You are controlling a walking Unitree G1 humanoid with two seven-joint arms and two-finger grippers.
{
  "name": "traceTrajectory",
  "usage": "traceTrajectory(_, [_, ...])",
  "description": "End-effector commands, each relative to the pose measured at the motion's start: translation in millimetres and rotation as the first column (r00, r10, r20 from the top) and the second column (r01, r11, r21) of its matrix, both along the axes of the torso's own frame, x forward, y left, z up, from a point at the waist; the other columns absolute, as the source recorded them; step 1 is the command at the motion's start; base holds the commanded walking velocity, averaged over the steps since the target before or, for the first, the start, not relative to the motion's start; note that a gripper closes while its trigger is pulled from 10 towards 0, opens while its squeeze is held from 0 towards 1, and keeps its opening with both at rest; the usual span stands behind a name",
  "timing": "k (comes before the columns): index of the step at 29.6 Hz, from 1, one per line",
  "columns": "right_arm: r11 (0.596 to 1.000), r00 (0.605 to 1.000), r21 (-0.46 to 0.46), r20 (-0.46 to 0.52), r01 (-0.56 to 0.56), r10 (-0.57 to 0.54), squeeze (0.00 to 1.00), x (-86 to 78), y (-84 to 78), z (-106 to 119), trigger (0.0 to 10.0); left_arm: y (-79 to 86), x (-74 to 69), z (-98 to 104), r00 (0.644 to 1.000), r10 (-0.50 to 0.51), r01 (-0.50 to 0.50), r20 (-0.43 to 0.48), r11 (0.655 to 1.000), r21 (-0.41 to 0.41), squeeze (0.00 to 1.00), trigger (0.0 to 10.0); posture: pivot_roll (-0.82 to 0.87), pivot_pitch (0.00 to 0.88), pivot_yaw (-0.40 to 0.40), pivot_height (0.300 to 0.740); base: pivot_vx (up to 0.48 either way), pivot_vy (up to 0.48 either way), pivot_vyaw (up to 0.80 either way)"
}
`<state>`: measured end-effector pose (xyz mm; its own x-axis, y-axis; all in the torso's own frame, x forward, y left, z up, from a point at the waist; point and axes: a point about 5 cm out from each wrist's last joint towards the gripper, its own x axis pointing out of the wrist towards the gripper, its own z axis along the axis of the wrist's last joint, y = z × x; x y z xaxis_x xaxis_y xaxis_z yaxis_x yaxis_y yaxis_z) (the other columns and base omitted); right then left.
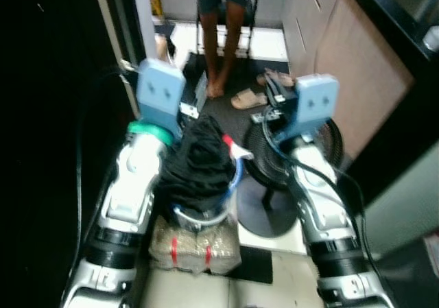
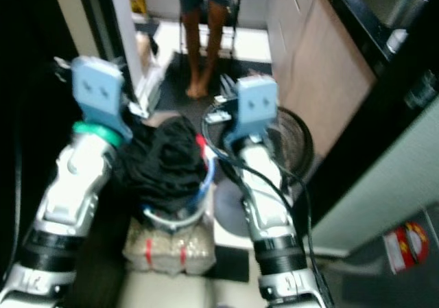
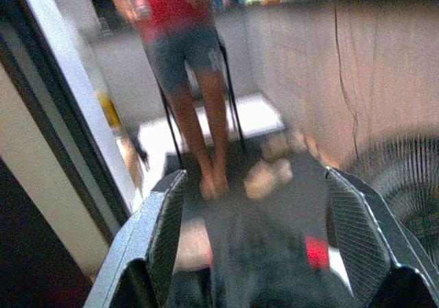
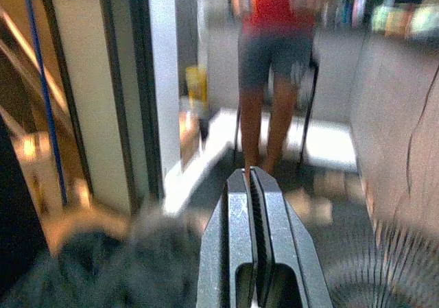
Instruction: Clothes washing
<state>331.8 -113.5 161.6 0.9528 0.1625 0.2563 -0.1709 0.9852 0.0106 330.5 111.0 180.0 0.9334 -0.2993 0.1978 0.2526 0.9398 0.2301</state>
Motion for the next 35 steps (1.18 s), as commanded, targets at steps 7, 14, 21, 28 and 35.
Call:
traceTrajectory(7, [0.998, 0.997, -0.038, -0.057, 0.044, -0.046, 0.00, -2.0, -13.3, -20.4, 10.0, -9.9, -3.5, -14.6, 0.998, -0.047, 0.048, -0.036, 0.998, 0.038, 0.00, 10.0, -0.03, 0.000, 0.026, 0.740, 0.414, 0.000, 0.00])
traceTrajectory(14, [0.998, 0.997, -0.054, -0.070, 0.035, -0.038, 0.00, -2.6, -13.8, -26.7, 10.0, -11.5, -6.5, -40.3, 0.991, -0.063, 0.075, -0.118, 0.992, 0.103, 0.00, 10.0, -0.03, 0.000, 0.028, 0.740, 0.000, 0.000, 0.00])
traceTrajectory(21, [0.998, 0.997, -0.058, -0.070, 0.016, -0.020, 0.00, -3.7, -11.4, -33.0, 10.0, 2.4, -5.7, -69.4, 0.975, 0.003, 0.023, -0.222, 0.993, 0.116, 0.00, 10.0, -0.04, 0.000, 0.026, 0.740, 0.000, 0.000, 0.00])
traceTrajectory(28, [0.997, 0.997, -0.070, -0.069, -0.027, 0.022, 0.00, -6.6, -1.3, -37.3, 10.0, 16.9, -14.6, -98.6, 0.950, 0.050, 0.017, -0.308, 0.977, 0.212, 0.00, 10.0, -0.03, 0.000, 0.023, 0.740, 0.000, 0.000, 0.00])
traceTrajectory(35, [0.996, 0.995, -0.087, -0.101, -0.023, 0.014, 0.00, -7.2, -3.4, -47.6, 10.0, 22.1, -22.1, -119.0, 0.922, 0.061, 0.038, -0.382, 0.968, 0.246, 0.00, 10.0, -0.03, 0.000, 0.020, 0.740, 0.000, 0.000, 0.00])
